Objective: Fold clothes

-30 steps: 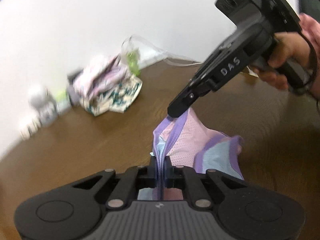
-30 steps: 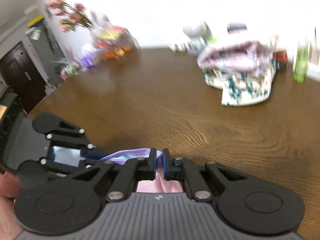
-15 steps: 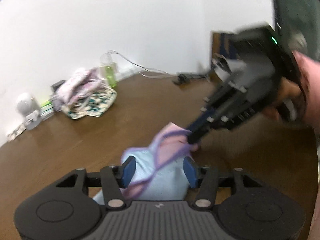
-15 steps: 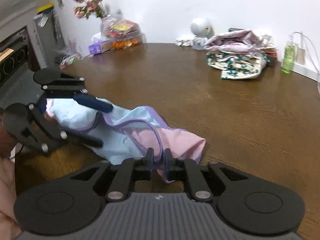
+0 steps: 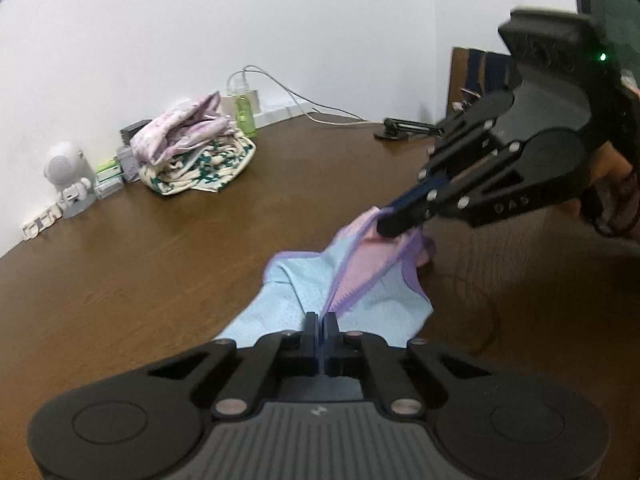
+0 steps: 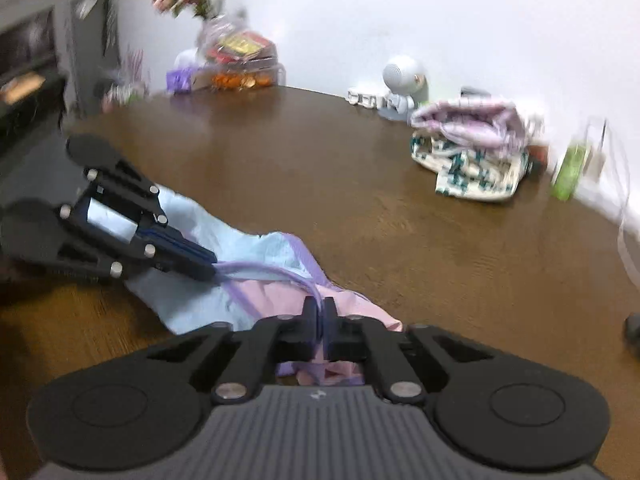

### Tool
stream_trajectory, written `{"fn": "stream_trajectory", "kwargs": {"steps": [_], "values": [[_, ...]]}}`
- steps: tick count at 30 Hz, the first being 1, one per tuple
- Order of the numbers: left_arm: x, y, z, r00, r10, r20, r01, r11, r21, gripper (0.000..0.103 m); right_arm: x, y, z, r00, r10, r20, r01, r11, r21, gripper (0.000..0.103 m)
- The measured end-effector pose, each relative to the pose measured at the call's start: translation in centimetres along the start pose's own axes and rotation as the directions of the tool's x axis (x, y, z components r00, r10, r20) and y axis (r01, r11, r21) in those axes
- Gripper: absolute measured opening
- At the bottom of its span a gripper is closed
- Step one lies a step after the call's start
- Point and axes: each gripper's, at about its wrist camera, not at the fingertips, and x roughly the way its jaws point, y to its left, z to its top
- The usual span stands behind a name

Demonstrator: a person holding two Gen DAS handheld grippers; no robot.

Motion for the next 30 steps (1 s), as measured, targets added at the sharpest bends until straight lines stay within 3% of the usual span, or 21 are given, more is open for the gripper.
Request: {"fn": "stream_trajectory", "kwargs": {"steps": [4,6,8,9,11,12,13,14,15,16,18,20,21,27,28,29,30], "values": [[-0.7,0.2,-0.2,0.999,-0.027,0.031,0.028,0.999,-0.038,0.003,-0.7,1.6,-1.3,0.996,-0.09,0.012,0.091,0.991,-0.1,0.002],[-1.1,0.4,-0.3,0.998,-0.042,0.049,0.045,0.997,-0.061,0.011,-0.6,2.5,-2.0,0.991,-0.135,0.018,0.136,0.981,-0.136,0.002],[-1.7,0.9,-0.3,0.995,-0.054,0.078,0.061,0.993,-0.099,0.031,-0.6,3.1,-2.5,0.987,-0.157,0.025,0.159,0.977,-0.143,0.004],[-2.2,1.6,-0.2,0.993,-0.048,0.104,0.062,0.989,-0.138,0.035,-1.0,2.8,-2.6,0.99,-0.14,0.033,0.143,0.984,-0.104,0.005],[-2.7,2.8,-0.1,0.991,-0.013,0.131,0.039,0.98,-0.196,0.035,-1.7,2.2,-2.6,0.993,-0.107,0.051,0.109,0.994,-0.027,0.018],[-2.8,3.4,-0.1,0.992,0.016,0.123,0.011,0.976,-0.218,0.034,-2.0,1.9,-2.6,0.994,-0.091,0.061,0.091,0.996,0.012,0.025],[-2.7,3.9,-0.2,0.993,0.044,0.111,-0.016,0.971,-0.237,0.033,-2.4,1.7,-2.7,0.995,-0.076,0.071,0.072,0.996,0.05,0.039],[-2.5,4.4,-0.4,0.994,0.06,0.093,-0.035,0.967,-0.254,0.032,-2.7,1.4,-2.7,0.995,-0.06,0.082,0.053,0.995,0.088,0.042],[-2.2,4.9,-0.6,0.995,0.062,0.074,-0.04,0.962,-0.271,0.029,-3.1,0.6,-2.6,0.994,-0.038,0.103,0.022,0.988,0.151,0.042],[-1.9,5.3,-0.9,0.997,0.056,0.057,-0.038,0.958,-0.284,0.019,-3.6,-0.6,-2.5,0.99,-0.009,0.139,-0.026,0.969,0.246,0.042],[-1.3,5.5,-1.2,0.999,0.047,0.02,-0.039,0.957,-0.289,0.014,-3.7,-3.3,-2.4,0.982,0.021,0.189,-0.102,0.896,0.432,0.042],[-0.8,5.1,-1.7,0.999,0.041,-0.006,-0.041,0.96,-0.276,0.012,-2.7,-5.6,-2.5,0.984,0.016,0.176,-0.113,0.825,0.554,0.039],[-0.6,4.9,-1.9,0.999,0.037,-0.016,-0.04,0.963,-0.267,0.012,-2.1,-6.0,-2.4,0.99,0.005,0.143,-0.087,0.819,0.568,0.038],[-0.5,4.2,-2.5,0.999,0.051,-0.006,-0.051,0.967,-0.251,0.012,0.9,-4.7,-1.6,1.0,-0.014,-0.025,0.025,0.872,0.488,0.037],[-0.5,4.1,-2.6,0.998,0.056,-0.003,-0.055,0.967,-0.248,0.012,1.1,-4.2,-1.6,0.999,-0.02,-0.04,0.036,0.884,0.465,0.028],[-0.5,4.0,-2.6,0.998,0.06,-0.001,-0.058,0.967,-0.248,0.012,1.2,-3.6,-1.8,0.998,-0.028,-0.052,0.049,0.896,0.441,0.01],[-0.5,3.9,-2.6,0.998,0.065,0.002,-0.062,0.967,-0.248,0.012,1.3,-3.2,-1.9,0.997,-0.042,-0.061,0.063,0.905,0.421,0.005]]}}
